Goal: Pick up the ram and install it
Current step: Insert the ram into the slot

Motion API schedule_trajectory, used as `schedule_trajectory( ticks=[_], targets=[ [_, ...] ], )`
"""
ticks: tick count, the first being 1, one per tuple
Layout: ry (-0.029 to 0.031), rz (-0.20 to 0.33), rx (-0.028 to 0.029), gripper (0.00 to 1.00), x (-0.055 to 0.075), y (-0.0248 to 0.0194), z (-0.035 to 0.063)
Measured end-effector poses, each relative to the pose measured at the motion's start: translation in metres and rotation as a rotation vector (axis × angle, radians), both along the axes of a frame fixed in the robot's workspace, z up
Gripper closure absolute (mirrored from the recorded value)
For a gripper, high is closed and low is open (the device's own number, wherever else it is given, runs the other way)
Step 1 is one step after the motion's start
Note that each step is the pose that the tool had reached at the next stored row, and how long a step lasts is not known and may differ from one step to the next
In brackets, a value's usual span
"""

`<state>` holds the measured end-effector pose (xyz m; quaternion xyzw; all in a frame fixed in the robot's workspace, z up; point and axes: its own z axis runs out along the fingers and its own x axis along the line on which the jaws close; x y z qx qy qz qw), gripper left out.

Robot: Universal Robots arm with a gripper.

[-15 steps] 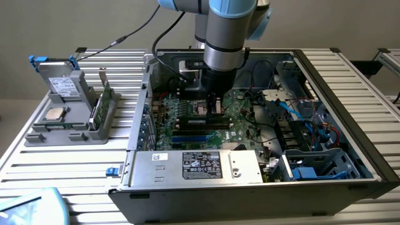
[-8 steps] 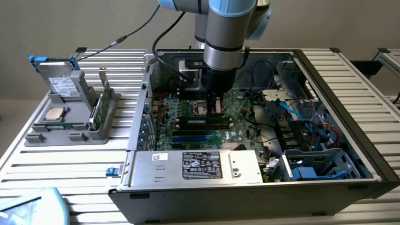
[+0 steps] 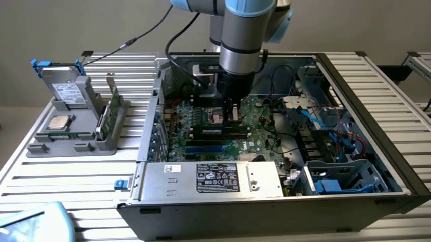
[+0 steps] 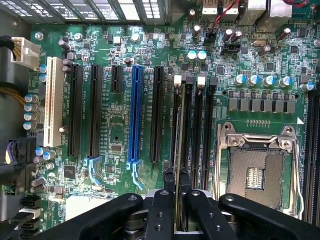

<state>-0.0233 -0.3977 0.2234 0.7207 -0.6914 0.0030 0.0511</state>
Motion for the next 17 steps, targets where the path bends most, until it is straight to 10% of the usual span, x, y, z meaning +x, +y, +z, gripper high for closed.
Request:
schedule_trajectory(
  ticks=[17],
  targets=[
    [0.0001, 0.02, -0.011, 0.86, -0.0016, 0.0038, -0.0001]
  ],
)
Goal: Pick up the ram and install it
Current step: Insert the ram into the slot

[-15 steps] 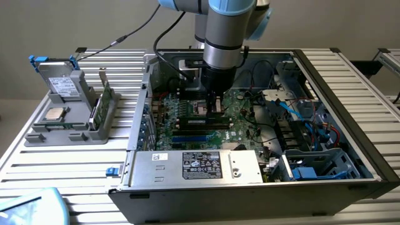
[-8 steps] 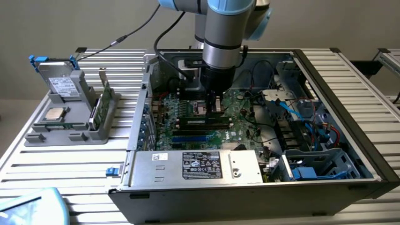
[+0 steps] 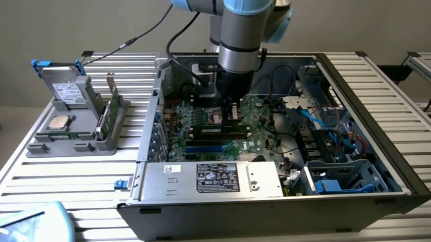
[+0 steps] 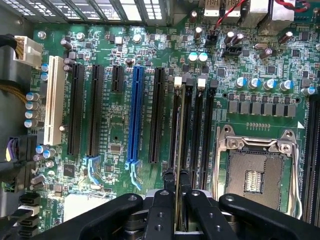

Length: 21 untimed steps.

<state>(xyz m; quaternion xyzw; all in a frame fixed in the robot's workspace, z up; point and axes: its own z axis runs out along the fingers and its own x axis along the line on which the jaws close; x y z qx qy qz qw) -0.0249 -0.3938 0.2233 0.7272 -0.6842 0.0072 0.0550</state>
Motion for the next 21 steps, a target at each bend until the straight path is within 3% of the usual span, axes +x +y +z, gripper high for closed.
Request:
schedule_trajectory(
  ticks=[11, 17, 19, 21],
  targets=[
    [-0.0001, 0.001, -0.0034, 0.86, 0.0, 0.0003, -0.0005],
    [-0.0001, 0.001, -0.0034, 0.86, 0.0, 0.0005, 0.0052],
    [-0.0002, 0.001, -0.0023, 0.86, -0.0001, 0.0005, 0.0053],
    [-0.0003, -0.003, 0.0058, 0.86, 0.0, 0.0005, 0.0054]
  ],
)
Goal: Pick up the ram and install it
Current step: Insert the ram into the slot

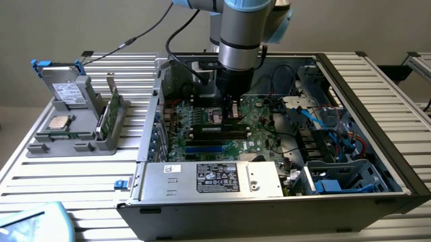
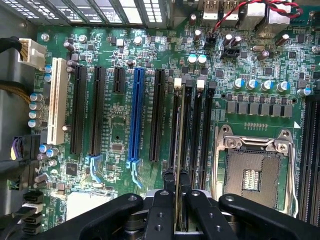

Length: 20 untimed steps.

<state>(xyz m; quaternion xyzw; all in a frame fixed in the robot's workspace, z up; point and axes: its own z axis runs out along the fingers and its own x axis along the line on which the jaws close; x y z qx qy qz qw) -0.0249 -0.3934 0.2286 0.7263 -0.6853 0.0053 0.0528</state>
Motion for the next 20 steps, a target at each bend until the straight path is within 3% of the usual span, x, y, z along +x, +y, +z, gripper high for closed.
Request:
schedule_trajectory(
  ticks=[2, 4, 11, 20],
  targets=[
    [-0.0001, -0.009, 0.0145, 0.86, 0.0, 0.0, 0.0],
    [-0.0002, -0.019, 0.0215, 0.86, -0.0001, 0.0, -0.0001],
    [-0.0003, -0.025, 0.0222, 0.86, 0.0001, -0.0049, 0.0007],
    [-0.002, -0.025, 0.0229, 0.86, 0.0002, -0.0053, -0.0042]
  ],
)
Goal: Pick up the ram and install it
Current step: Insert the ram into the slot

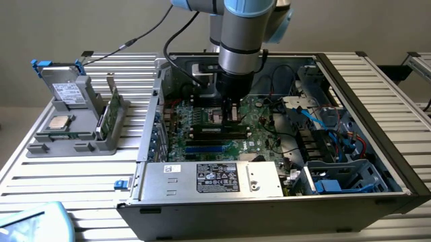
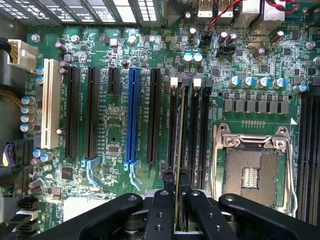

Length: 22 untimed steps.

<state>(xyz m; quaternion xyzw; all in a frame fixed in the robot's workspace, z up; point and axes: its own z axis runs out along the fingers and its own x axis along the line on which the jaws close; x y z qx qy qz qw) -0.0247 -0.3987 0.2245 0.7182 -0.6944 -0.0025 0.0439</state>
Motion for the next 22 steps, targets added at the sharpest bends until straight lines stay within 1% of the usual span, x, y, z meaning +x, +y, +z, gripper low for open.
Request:
schedule_trajectory(
  ticks=[3, 6, 11, 17, 22],
  targets=[
    [-0.0032, 0.0, 0.0, 0.86, -0.0004, 0.0, -0.0011],
    [-0.0035, -0.003, 0.0001, 0.86, -0.0005, 0.0, -0.0008],
    [-0.0036, -0.004, 0.0003, 0.86, -0.0006, 0.0, 0.0062],
    [-0.0104, -0.004, 0.0003, 0.86, -0.0006, -0.0014, 0.0062],
    [-0.0114, -0.004, -0.0005, 0.86, -0.001, -0.0015, 0.0059]
  ],
)
